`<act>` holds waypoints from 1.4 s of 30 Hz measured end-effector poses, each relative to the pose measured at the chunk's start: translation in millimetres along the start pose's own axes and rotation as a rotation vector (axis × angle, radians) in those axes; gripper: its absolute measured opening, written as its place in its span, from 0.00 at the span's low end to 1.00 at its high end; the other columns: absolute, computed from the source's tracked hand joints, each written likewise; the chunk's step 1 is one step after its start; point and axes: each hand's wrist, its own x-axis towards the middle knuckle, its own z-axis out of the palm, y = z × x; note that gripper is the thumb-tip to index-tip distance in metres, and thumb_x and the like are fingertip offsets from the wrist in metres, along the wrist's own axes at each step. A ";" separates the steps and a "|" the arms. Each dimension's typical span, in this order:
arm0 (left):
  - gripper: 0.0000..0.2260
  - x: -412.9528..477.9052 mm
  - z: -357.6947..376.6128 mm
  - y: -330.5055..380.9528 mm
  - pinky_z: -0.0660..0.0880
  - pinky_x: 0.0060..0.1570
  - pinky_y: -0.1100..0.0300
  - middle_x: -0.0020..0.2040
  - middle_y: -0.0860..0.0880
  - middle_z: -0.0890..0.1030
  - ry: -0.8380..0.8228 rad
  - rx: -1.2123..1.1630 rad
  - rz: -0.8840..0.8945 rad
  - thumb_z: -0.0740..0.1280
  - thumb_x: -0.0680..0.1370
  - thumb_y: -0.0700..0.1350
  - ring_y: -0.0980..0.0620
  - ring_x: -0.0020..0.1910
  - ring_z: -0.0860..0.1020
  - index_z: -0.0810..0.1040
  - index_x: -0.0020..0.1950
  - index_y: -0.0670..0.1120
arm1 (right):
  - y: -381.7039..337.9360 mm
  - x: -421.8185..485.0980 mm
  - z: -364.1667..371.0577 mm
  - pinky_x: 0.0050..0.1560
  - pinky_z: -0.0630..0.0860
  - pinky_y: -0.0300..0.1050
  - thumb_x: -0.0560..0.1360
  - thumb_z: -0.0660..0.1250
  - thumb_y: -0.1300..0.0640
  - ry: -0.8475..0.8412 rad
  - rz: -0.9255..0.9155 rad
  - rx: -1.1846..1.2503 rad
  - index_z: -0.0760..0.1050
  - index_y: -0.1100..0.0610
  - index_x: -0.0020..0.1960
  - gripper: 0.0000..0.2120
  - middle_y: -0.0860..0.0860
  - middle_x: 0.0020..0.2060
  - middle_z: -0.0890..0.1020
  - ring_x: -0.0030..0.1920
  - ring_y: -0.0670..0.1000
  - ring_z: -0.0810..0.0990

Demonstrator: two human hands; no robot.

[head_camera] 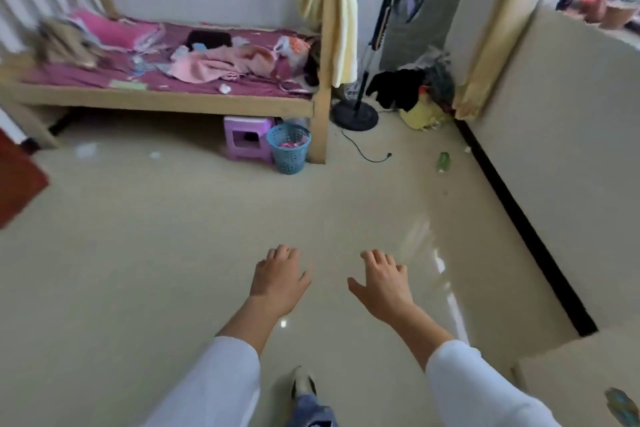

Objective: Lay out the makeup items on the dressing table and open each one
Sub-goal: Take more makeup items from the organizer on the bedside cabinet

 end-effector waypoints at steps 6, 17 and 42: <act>0.20 69.9 -69.2 -149.2 0.69 0.62 0.52 0.67 0.47 0.69 0.101 0.000 -0.239 0.57 0.78 0.54 0.46 0.66 0.67 0.68 0.68 0.47 | -146.6 145.9 -1.6 0.64 0.65 0.53 0.76 0.59 0.40 -0.046 -0.236 -0.034 0.63 0.55 0.69 0.27 0.52 0.65 0.70 0.66 0.55 0.68; 0.20 181.2 -198.5 -386.5 0.70 0.60 0.52 0.67 0.47 0.69 0.209 -0.017 -0.552 0.56 0.79 0.54 0.46 0.65 0.68 0.67 0.68 0.47 | -414.1 370.3 -15.2 0.62 0.65 0.53 0.76 0.60 0.41 -0.135 -0.527 -0.067 0.64 0.55 0.68 0.26 0.52 0.65 0.70 0.65 0.54 0.68; 0.19 392.9 -421.0 -981.8 0.71 0.60 0.52 0.64 0.47 0.71 0.323 -0.026 -0.748 0.57 0.79 0.54 0.46 0.64 0.69 0.68 0.67 0.47 | -1035.9 735.5 45.9 0.65 0.64 0.54 0.76 0.59 0.40 -0.140 -0.764 -0.134 0.63 0.55 0.70 0.28 0.52 0.67 0.69 0.66 0.55 0.68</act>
